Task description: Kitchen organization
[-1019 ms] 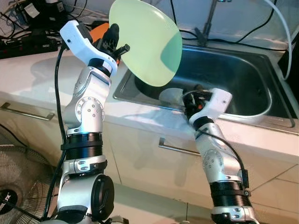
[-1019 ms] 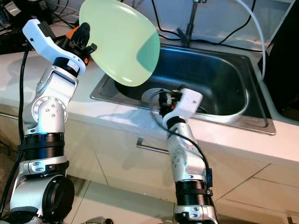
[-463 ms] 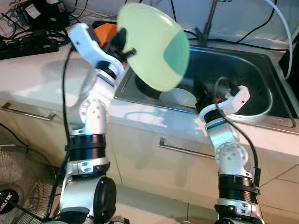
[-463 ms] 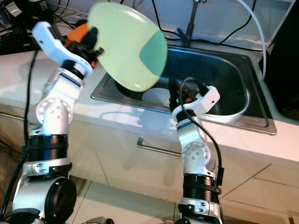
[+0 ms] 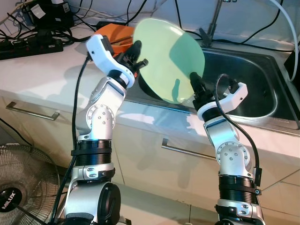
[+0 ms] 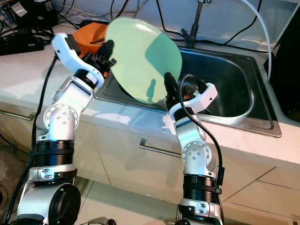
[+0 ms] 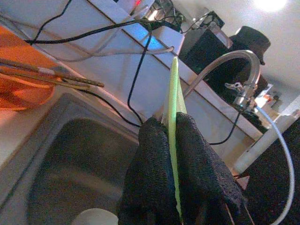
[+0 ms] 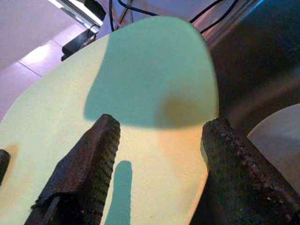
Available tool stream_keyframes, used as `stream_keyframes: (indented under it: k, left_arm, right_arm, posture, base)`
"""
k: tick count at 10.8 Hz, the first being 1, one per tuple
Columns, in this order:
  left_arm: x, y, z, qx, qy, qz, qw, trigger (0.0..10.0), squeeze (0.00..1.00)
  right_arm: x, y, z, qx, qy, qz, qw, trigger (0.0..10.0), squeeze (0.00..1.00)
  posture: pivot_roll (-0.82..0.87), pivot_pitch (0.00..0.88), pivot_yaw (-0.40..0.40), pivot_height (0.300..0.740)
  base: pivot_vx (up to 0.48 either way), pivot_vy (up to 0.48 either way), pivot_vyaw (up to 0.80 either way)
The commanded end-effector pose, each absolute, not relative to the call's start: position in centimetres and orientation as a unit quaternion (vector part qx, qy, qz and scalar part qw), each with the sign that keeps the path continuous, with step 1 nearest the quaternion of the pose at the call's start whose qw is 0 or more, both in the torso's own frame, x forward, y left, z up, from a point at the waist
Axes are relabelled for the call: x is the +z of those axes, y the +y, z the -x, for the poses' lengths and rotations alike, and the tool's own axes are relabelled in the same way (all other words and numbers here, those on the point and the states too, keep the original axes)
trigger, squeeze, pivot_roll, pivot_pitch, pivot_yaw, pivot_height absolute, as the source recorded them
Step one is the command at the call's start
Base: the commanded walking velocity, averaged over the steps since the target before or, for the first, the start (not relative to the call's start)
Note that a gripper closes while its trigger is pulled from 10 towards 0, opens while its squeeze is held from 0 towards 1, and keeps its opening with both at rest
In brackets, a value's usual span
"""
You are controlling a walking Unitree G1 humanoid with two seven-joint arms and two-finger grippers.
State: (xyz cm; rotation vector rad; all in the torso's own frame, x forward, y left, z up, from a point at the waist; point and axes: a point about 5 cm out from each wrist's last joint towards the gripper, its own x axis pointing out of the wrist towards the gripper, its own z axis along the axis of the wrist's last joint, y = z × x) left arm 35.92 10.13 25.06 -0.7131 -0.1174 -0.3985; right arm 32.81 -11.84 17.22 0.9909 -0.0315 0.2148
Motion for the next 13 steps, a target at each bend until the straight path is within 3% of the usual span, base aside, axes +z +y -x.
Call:
stream_keyframes:
  k: [1,13]
  left_arm:
    - [26.3,9.4,-35.4,-0.228,-0.076,0.351,0.905,10.0,0.0]
    - [27.1,10.2,-35.5,-0.213,-0.095,0.341,0.911,10.0,0.0]
  right_arm:
    - [17.8,-10.2,-32.6,0.126,-0.017,-0.496,0.859,10.0,0.0]
    - [17.0,-11.4,-32.9,0.094,-0.011,-0.473,0.876,10.0,0.0]
  posture:
    - [-0.08,0.0,0.041,0.74]
    - [-0.07,0.0,0.034,0.74]
  base:
    - [0.0,0.0,0.0]
    - [0.0,0.0,0.0]
